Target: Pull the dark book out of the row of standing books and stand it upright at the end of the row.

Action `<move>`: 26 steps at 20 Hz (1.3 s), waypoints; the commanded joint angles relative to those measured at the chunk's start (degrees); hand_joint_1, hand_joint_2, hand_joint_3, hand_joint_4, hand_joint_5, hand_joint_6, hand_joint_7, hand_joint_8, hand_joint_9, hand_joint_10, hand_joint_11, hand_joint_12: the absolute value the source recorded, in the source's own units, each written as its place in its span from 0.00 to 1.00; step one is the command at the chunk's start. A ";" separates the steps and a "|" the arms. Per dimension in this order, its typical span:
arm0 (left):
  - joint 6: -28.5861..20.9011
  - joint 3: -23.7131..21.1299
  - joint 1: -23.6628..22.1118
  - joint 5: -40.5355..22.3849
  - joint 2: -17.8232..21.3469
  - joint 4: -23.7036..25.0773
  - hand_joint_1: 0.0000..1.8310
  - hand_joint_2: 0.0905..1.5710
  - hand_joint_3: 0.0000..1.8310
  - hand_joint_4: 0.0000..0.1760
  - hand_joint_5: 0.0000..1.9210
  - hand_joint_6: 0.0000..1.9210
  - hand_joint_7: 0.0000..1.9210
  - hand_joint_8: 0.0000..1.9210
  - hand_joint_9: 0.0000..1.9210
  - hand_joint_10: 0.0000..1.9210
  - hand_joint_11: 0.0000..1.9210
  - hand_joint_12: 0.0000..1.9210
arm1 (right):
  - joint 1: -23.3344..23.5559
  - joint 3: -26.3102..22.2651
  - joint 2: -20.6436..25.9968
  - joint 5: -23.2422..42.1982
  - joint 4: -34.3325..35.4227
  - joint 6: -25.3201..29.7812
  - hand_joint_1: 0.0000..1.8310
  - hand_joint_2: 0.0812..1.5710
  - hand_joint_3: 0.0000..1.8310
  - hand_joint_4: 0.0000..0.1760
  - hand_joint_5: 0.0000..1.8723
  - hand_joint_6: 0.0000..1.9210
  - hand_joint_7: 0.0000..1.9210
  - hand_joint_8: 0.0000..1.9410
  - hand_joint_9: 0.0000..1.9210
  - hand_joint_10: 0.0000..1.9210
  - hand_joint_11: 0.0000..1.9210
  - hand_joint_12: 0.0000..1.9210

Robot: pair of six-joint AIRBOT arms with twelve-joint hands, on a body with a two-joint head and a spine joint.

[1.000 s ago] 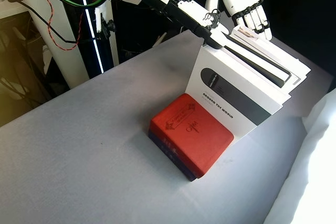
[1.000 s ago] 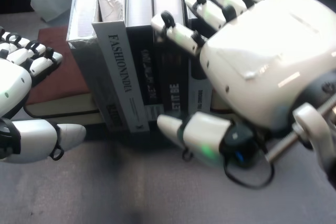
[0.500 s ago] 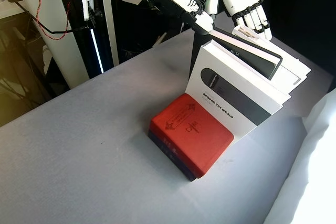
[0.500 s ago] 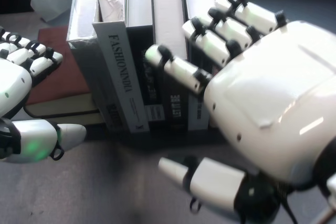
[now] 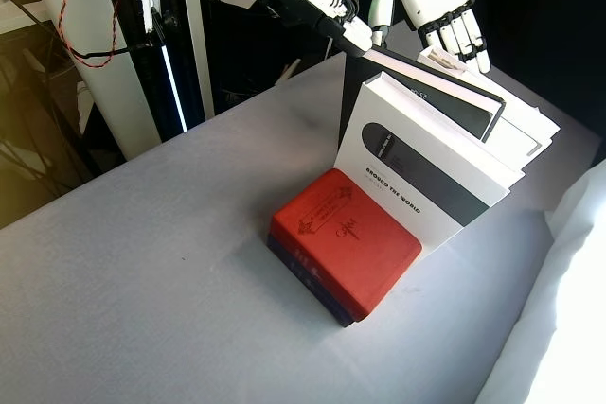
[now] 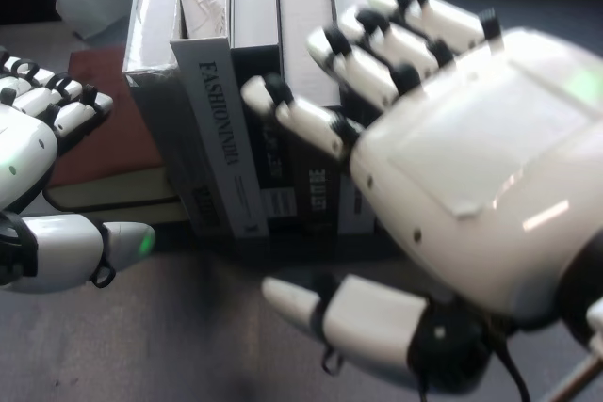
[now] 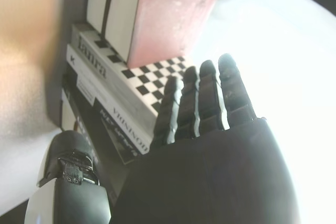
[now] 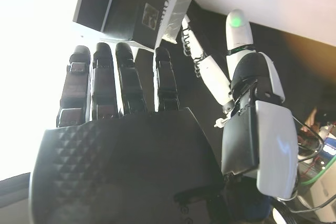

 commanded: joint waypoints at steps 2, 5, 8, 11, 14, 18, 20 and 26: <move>0.02 0.03 -0.70 2.38 0.51 3.40 0.00 0.70 0.00 0.00 0.02 0.00 0.01 0.00 0.00 0.00 0.00 0.00 | 1.63 0.23 0.56 -1.02 -8.09 0.85 0.00 0.69 0.00 0.00 0.00 0.00 0.00 0.00 0.00 0.00 0.00 0.00; 0.02 0.02 -0.70 2.37 0.51 3.41 0.00 0.70 0.00 0.00 0.02 0.00 0.01 0.00 0.00 0.00 0.00 0.00 | 1.77 1.15 0.58 -2.11 -8.18 0.25 0.00 0.69 0.00 0.00 0.00 0.00 0.00 0.00 0.00 0.00 0.00 0.00; 0.02 0.01 -0.70 2.37 0.51 3.56 0.00 0.70 0.00 0.00 0.02 0.00 0.01 0.00 0.00 0.00 0.00 0.00 | 0.02 1.60 0.70 -3.27 -8.17 -2.32 0.00 0.69 0.00 0.00 0.00 0.00 0.00 0.00 0.00 0.00 0.00 0.00; 0.02 0.03 -0.70 2.38 0.51 3.60 0.00 0.70 0.00 0.00 0.02 0.00 0.01 0.00 0.00 0.00 0.01 0.00 | -1.84 1.61 0.84 -4.37 -8.17 -2.88 0.00 0.70 0.00 0.00 0.00 0.00 0.00 0.00 0.00 0.00 0.00 0.00; 0.02 0.02 -0.70 2.38 0.51 3.61 0.00 0.70 0.00 0.00 0.02 0.00 0.01 0.00 0.00 0.00 0.01 0.01 | -2.59 1.61 0.93 -5.15 -8.17 -2.85 0.00 0.70 0.00 0.00 0.00 0.00 0.00 0.00 0.00 0.00 0.00 0.00; 0.02 0.01 -0.70 2.38 0.51 3.61 0.00 0.71 0.00 0.00 0.01 0.00 0.01 0.00 0.00 0.00 0.00 0.00 | -3.66 1.59 0.94 -3.91 -4.90 -3.28 0.00 0.70 0.00 0.00 0.00 0.00 0.00 0.00 0.00 0.00 0.00 0.00; 0.02 0.01 -0.73 2.38 0.51 3.61 0.00 0.70 0.00 0.00 0.01 0.00 0.01 0.00 0.00 0.00 0.00 0.00 | -4.69 1.54 0.93 -3.39 -3.56 -3.49 0.00 0.70 0.00 0.00 0.00 0.00 0.00 0.00 0.00 0.00 0.00 0.00; 0.02 0.00 -0.74 2.37 0.50 3.60 0.00 0.70 0.00 0.00 0.02 0.00 0.01 0.00 0.01 0.00 0.01 0.00 | -7.09 -2.23 0.94 -3.88 -3.01 -5.00 0.00 0.70 0.00 0.00 0.00 0.00 0.00 0.00 0.00 0.00 0.00 0.00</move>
